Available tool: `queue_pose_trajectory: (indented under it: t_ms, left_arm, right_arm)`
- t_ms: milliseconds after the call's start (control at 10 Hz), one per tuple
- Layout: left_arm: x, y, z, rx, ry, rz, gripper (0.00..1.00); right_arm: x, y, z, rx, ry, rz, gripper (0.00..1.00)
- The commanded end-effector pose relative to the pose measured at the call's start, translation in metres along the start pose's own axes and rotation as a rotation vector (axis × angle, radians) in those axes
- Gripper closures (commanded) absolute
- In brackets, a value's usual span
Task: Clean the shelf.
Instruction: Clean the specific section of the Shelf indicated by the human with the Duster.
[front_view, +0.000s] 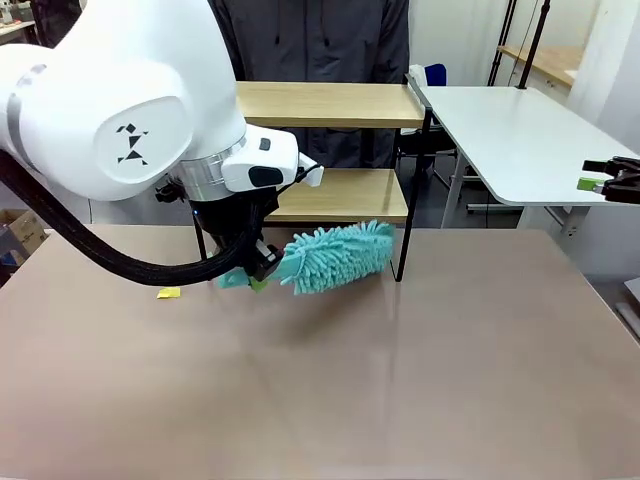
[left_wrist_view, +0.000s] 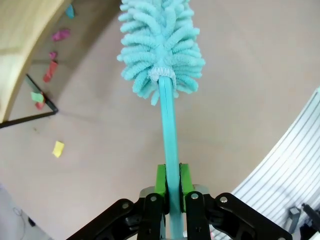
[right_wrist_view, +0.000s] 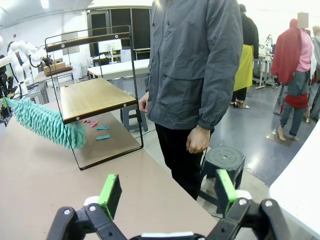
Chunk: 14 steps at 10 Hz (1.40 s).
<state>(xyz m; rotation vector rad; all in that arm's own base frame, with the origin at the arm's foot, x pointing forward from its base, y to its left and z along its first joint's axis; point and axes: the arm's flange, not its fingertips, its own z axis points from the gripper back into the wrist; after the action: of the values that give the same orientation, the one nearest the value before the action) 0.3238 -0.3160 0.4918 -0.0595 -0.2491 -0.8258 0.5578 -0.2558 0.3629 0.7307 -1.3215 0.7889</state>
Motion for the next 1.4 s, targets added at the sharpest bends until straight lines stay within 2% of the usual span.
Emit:
queue_pose_trajectory:
  t_ms: [0,500,900,1100,1300]
  left_arm:
    - [0.007,-0.013,-0.009,0.079,-0.119,0.084,0.87]
    - [0.041,-0.032,-0.066,0.209,-0.213,0.227,0.87]
    - [0.066,-0.04,-0.123,0.146,-0.349,0.317,0.87]
    - [0.076,-0.039,-0.143,0.156,-0.369,0.385,0.87]
    - [0.086,-0.041,-0.164,0.115,-0.371,0.437,0.87]
  right_arm:
    - [0.005,0.001,-0.001,-0.005,0.005,-0.015,0.0]
    - [0.005,0.001,-0.001,-0.005,0.005,-0.015,0.0]
    - [0.005,0.001,-0.001,-0.005,0.005,-0.015,0.0]
    - [0.005,0.001,-0.001,-0.005,0.005,-0.015,0.0]
    - [0.005,0.001,-0.001,-0.005,0.005,-0.015,0.0]
